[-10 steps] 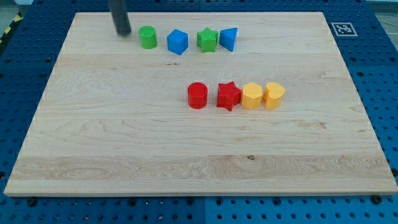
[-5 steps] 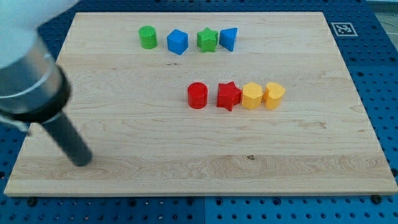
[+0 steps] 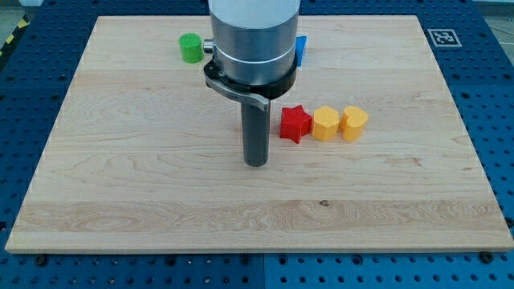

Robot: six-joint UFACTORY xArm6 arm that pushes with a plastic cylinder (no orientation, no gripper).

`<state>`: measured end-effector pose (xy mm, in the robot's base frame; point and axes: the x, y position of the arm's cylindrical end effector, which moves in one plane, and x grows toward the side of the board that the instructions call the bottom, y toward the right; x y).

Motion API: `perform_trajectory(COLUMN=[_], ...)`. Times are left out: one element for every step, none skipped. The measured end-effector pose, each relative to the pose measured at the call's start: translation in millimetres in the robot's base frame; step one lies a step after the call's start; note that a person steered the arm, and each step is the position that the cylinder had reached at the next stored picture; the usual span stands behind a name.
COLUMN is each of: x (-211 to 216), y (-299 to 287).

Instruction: Push the red circle to the top of red star

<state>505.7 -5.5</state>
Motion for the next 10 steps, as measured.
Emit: perform_trajectory(x=[-15, -32, -35, -47, -55, -56, -72, -96, -103, -101], y=[0, 0, 0, -3, -8, -34, -53, -32, 2, -19])
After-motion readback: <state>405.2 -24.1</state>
